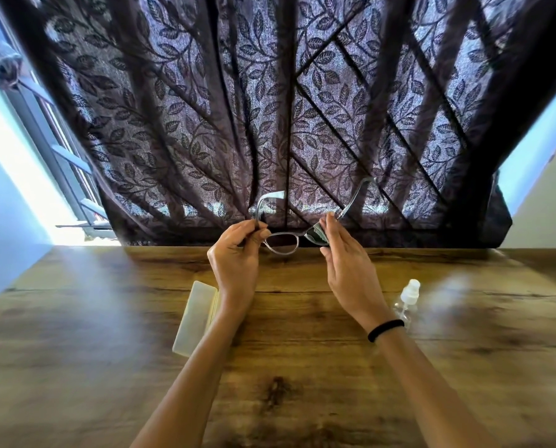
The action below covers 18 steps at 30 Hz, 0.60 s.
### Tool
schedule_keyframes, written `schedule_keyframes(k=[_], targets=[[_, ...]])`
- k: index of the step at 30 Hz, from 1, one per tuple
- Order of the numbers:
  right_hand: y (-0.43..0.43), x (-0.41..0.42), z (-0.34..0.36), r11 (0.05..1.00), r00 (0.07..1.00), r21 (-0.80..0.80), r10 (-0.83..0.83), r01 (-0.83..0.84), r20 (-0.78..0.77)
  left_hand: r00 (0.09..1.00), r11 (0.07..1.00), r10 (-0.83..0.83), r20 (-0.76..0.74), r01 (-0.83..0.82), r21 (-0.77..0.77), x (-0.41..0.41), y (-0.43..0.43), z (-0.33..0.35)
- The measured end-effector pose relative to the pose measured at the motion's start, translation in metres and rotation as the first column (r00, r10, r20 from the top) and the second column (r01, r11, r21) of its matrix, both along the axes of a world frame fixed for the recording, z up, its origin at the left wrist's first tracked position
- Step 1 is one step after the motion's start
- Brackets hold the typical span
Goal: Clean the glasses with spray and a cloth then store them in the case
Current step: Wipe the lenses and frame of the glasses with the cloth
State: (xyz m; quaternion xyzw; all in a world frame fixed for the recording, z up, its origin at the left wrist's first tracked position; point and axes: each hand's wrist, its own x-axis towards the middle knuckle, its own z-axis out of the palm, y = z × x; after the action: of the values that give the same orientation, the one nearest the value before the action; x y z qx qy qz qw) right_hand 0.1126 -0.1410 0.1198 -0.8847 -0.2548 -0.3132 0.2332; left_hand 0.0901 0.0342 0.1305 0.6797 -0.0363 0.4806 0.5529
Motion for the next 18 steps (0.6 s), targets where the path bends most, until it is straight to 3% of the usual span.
schedule_keyframes(k=[14, 18], targets=[[-0.002, -0.009, -0.002, 0.974, 0.999, 0.228, -0.017, 0.008, 0.038, 0.998, 0.999, 0.046, -0.041, -0.046, -0.009, -0.003, -0.003, 0.006], [0.007, -0.017, -0.005, 0.964, 0.999, 0.260, 0.051, -0.047, -0.008, 0.996, 0.998, 0.068, -0.050, -0.068, 0.018, -0.002, -0.005, 0.004]])
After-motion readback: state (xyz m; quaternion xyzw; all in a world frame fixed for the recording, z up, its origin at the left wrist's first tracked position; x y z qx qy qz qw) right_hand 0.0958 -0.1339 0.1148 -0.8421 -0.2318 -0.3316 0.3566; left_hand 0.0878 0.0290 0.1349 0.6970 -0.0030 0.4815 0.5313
